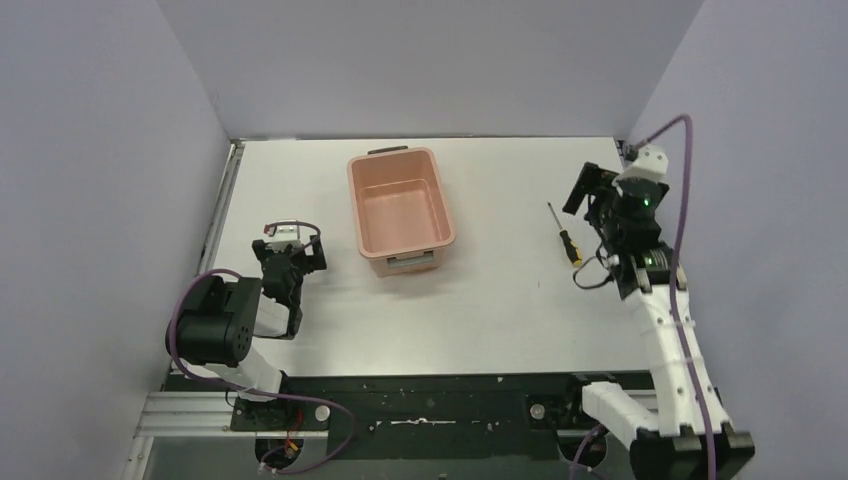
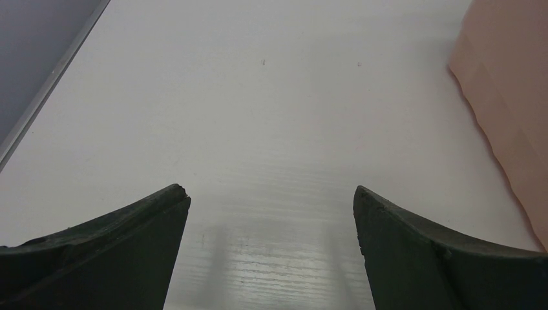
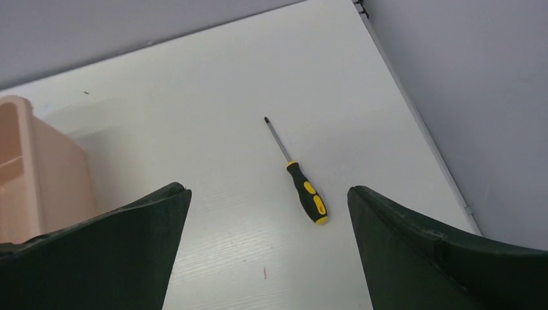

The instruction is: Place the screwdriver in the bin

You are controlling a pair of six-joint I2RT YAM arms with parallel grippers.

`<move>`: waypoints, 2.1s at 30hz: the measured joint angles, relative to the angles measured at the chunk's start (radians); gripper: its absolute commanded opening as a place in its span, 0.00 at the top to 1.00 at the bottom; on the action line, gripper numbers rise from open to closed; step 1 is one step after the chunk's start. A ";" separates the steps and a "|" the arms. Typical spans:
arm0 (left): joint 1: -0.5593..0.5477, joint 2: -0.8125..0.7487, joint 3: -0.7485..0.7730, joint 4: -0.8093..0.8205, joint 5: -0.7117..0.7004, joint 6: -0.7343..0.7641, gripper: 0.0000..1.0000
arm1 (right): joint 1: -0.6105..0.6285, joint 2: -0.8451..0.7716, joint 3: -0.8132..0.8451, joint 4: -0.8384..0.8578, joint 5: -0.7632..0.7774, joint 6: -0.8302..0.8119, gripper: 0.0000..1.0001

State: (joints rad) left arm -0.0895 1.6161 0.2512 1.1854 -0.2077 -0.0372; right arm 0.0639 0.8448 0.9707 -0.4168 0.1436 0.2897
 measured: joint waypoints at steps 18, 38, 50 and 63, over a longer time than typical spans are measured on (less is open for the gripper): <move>0.000 0.000 0.000 0.000 0.000 0.000 0.03 | -0.136 1.084 0.350 -0.267 -0.160 -0.239 0.16; 0.000 0.000 0.000 0.000 0.000 0.000 0.03 | -0.045 1.173 0.874 -0.451 -0.165 -0.179 1.00; 0.000 0.000 0.000 0.000 0.000 0.000 0.03 | 0.560 1.099 1.062 -0.245 -0.237 0.049 1.00; 0.000 0.000 0.000 0.000 0.000 0.000 0.03 | 0.696 1.446 0.980 -0.291 -0.060 0.103 0.90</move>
State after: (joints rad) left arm -0.0895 1.6161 0.2512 1.1854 -0.2077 -0.0368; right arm 0.7601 2.2906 1.9511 -0.7082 0.0834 0.3931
